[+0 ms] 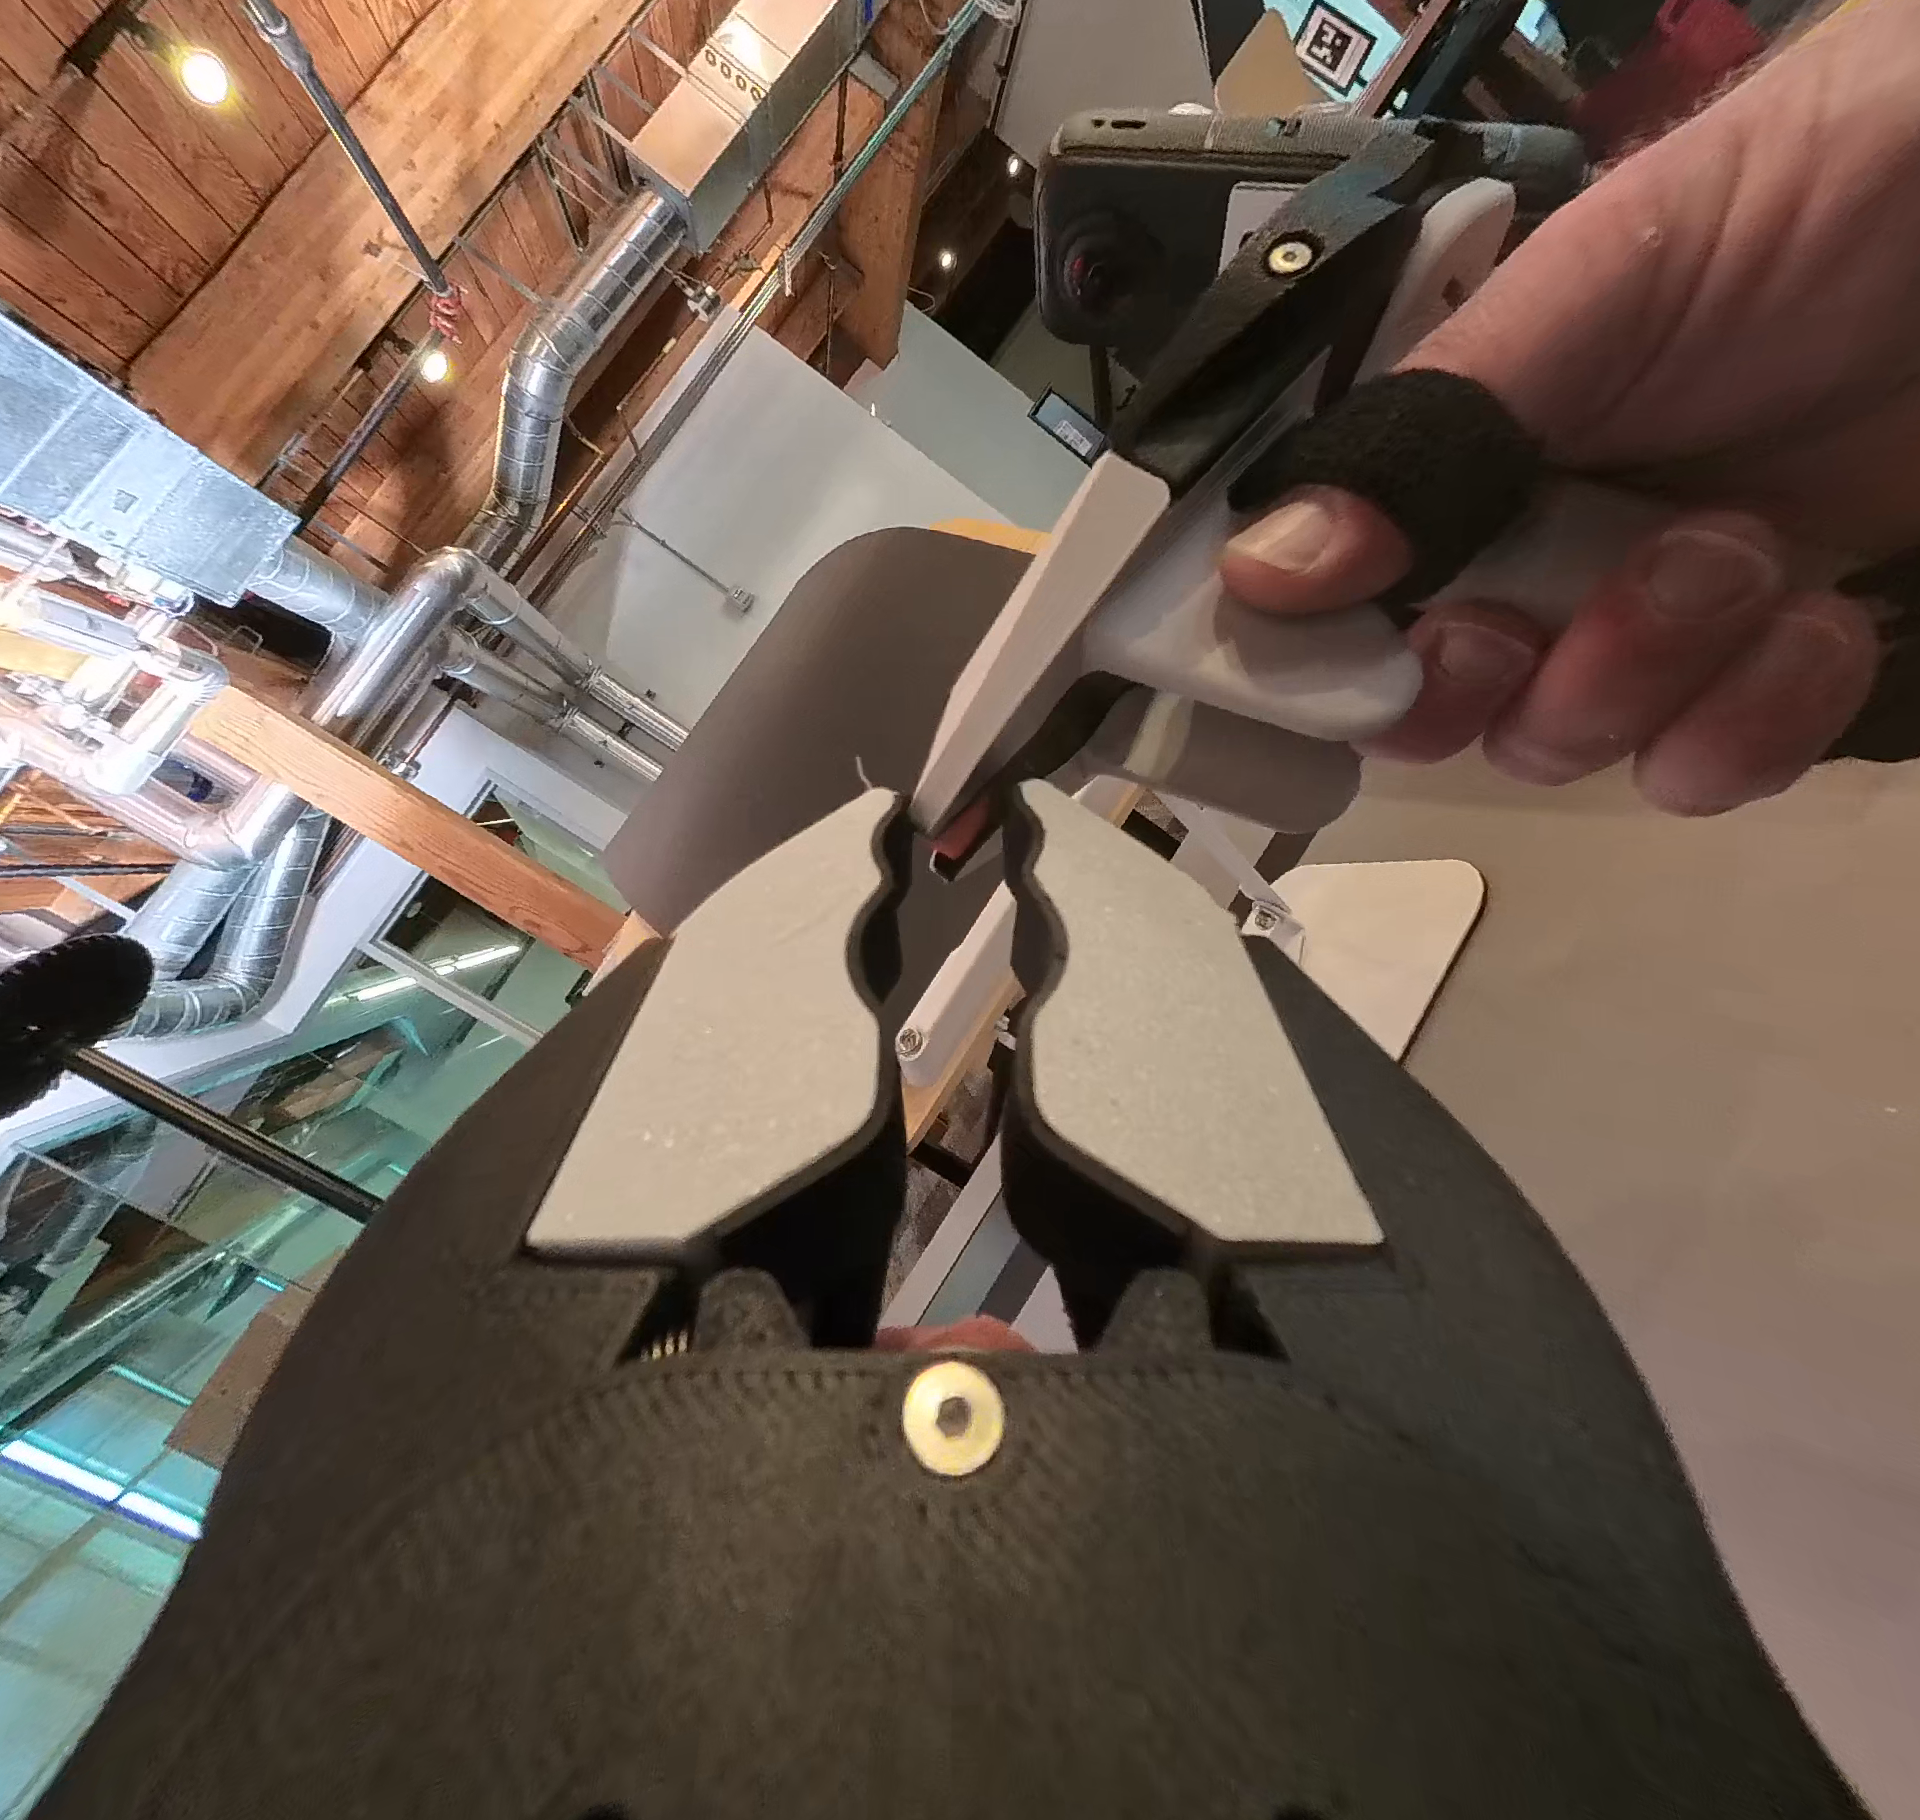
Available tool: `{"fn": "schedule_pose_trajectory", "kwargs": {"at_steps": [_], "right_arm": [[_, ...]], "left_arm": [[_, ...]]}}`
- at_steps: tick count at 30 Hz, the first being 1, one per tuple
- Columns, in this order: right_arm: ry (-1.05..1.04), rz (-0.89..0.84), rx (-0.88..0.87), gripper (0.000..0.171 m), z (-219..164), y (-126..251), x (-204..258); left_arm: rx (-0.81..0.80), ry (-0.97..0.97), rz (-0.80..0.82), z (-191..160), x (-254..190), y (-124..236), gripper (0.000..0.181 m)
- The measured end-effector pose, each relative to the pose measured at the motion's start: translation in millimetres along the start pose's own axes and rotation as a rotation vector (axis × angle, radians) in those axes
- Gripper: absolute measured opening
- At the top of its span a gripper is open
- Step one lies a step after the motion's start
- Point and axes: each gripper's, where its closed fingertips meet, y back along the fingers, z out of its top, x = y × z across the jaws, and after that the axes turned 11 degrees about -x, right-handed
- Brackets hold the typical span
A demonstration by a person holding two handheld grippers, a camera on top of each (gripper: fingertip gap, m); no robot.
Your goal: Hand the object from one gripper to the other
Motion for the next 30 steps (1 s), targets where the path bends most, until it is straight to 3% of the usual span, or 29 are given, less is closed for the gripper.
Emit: {"fn": "schedule_pose_trajectory", "kwargs": {"at_steps": [13,15,19,23,30], "right_arm": [[-0.015,0.048,0.096,0.009,-8,2,2],[0.021,0.015,0.107,0.025,-7,3,-3],[0.226,-0.057,0.133,0.032,-1,9,-9],[0.58,-0.101,0.177,0.036,10,13,-5],[1.096,-0.222,0.239,0.027,14,1,-1]], "left_arm": [[-0.018,-0.028,-0.05,2,-5,5,0.013],[-0.02,0.013,-0.06,2,-5,6,0.012],[-0.027,0.226,-0.118,0,-4,8,0.013],[-0.049,0.605,-0.216,1,-1,9,0.013],[-0.117,1.189,-0.266,11,23,10,0.012]]}}
